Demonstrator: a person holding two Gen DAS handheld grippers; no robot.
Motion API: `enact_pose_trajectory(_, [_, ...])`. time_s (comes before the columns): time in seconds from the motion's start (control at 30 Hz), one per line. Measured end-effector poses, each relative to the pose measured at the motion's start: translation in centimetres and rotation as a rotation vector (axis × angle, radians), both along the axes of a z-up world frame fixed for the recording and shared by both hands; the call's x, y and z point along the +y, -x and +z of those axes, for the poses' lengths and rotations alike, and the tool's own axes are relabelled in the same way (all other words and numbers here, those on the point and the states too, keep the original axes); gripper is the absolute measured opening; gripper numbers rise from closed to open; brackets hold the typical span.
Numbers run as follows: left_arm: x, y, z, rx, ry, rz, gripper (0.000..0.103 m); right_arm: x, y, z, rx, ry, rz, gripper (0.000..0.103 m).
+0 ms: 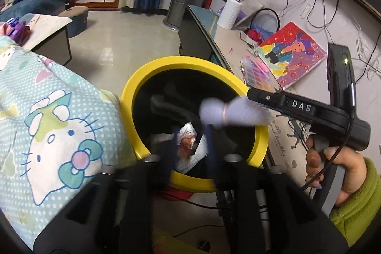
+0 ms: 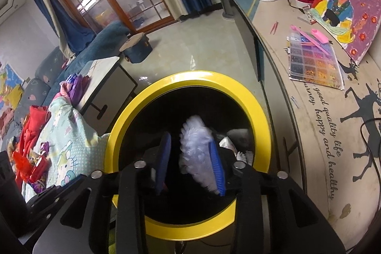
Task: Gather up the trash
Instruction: 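Open both tools to drop the wrapper and foam net into the bin, then move both tools back toward the remaining trash on the bed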
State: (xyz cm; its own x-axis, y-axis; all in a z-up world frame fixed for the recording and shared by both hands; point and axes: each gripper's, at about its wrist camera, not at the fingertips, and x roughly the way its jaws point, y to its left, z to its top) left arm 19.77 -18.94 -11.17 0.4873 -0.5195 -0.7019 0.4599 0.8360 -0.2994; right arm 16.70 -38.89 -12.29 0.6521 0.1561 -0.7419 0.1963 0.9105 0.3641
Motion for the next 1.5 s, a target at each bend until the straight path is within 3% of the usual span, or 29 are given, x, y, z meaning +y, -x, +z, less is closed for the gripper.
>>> enact_pose_trajectory(0.1, [0.3, 0.2, 0.5, -0.016, 0.006, 0.012, 0.036, 0.0, 0.2, 0.3, -0.014, 0.000, -0.008, 0.040])
enact_pose_trajectory(0.17, [0.7, 0.4, 0.9, -0.024, 0.015, 0.018, 0.045, 0.1, 0.3, 0.7, -0.028, 0.000, -0.006, 0.044])
enact_pose_trajectory(0.2, [0.9, 0.5, 1.1, -0.030, 0.018, 0.025, 0.057, 0.2, 0.4, 1.0, -0.038, 0.004, -0.005, 0.046])
enact_pose_trajectory(0.3, [1.5, 0.7, 1.6, -0.042, 0.027, 0.039, 0.065, 0.6, 0.5, 1.6, -0.061, 0.006, 0.002, 0.048])
enact_pose_trajectory(0.4, [2.0, 0.9, 2.2, -0.062, 0.037, 0.060, 0.086, 1.0, 0.8, 2.3, -0.088, 0.012, 0.011, 0.053])
enact_pose_trajectory(0.43, [2.3, 1.0, 2.5, -0.069, 0.046, 0.066, 0.088, 1.1, 0.8, 2.6, -0.096, 0.013, 0.012, 0.054])
enact_pose_trajectory(0.83, [6.1, 2.6, 6.1, -0.199, 0.012, 0.212, 0.092, 4.9, 1.9, 6.2, -0.225, 0.027, 0.093, 0.062])
enact_pose_trajectory(1.23, [11.0, 4.3, 8.8, -0.312, -0.036, 0.359, 0.092, 11.4, 3.3, 8.6, -0.317, 0.073, 0.237, 0.063])
enact_pose_trajectory(1.5, [15.0, 4.9, 10.0, -0.356, -0.053, 0.467, 0.092, 15.4, 4.0, 9.8, -0.367, 0.081, 0.350, 0.069])
